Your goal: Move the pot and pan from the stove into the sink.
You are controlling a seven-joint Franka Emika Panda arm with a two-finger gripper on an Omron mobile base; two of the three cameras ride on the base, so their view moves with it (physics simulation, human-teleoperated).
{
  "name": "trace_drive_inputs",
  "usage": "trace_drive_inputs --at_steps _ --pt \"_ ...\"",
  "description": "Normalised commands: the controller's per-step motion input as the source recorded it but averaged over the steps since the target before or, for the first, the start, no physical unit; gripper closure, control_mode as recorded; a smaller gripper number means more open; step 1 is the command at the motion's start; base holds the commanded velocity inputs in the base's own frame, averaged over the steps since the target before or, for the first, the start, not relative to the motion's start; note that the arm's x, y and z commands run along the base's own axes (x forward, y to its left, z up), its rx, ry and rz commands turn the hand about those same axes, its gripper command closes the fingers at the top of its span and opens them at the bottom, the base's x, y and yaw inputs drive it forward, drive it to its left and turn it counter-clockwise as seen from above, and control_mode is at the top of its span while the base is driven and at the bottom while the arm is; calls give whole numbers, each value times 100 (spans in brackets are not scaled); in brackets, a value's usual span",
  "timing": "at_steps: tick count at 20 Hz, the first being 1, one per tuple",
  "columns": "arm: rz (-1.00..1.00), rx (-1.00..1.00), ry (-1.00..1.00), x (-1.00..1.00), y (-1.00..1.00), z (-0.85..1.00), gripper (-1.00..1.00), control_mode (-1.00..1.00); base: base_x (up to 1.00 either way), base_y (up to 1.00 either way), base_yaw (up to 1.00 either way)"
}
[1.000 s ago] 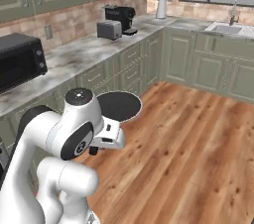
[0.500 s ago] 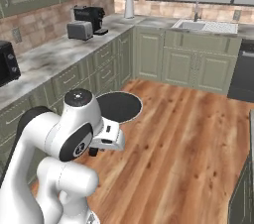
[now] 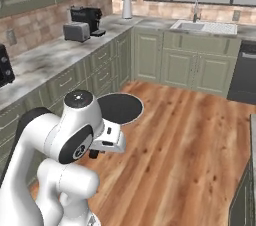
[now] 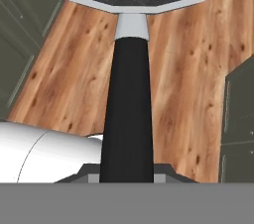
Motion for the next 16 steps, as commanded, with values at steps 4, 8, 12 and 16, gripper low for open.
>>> trace_drive_inputs --at_steps 4,8,12,16 --pt "0 0 0 0 0 0 100 100 75 0 -8" --pt "0 0 0 0 0 0 100 100 85 0 -8" --pt "0 0 0 0 0 0 100 100 89 0 -8" --pt "0 0 0 0 0 0 100 100 91 1 -8"
